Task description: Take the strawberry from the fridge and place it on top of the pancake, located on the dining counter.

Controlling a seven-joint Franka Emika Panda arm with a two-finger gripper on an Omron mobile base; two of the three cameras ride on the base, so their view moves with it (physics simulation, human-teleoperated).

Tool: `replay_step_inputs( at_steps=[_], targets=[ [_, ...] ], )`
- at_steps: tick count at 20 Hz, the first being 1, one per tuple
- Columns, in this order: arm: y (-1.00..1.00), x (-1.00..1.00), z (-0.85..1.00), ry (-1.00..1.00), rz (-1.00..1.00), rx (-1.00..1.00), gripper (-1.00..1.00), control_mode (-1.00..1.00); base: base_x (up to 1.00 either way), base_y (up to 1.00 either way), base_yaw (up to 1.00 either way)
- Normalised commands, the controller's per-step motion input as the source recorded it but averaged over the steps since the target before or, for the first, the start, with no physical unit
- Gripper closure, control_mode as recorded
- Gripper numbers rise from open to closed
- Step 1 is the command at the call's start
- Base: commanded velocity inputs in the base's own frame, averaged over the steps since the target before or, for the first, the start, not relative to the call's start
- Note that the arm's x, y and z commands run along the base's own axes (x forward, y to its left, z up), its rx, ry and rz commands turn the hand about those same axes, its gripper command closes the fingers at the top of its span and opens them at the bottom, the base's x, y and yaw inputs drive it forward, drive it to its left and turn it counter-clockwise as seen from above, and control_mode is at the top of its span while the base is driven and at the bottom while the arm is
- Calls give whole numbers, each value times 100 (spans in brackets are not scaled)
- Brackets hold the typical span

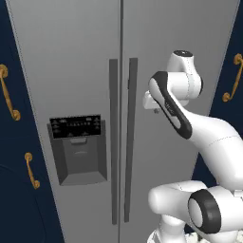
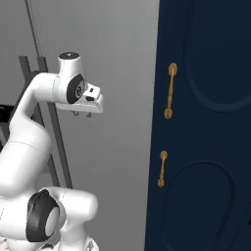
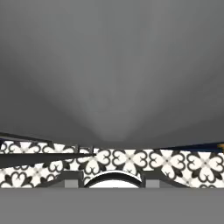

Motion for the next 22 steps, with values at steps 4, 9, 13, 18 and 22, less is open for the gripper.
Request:
replay_step_inputs(
  at_steps=[4, 9, 13, 18, 22],
  targets=[
    [0, 0, 0, 0, 0, 0, -100, 100, -24, 2, 0],
    [0, 0, 0, 0, 0, 0, -100, 100, -63, 32, 0],
    [0, 0, 0, 0, 0, 0, -100, 100, -13, 88, -2],
    [0, 0, 0, 0, 0, 0, -100, 100, -4, 41, -4],
    [0, 0, 0, 0, 0, 0, -100, 100, -41, -1, -6]
  ],
)
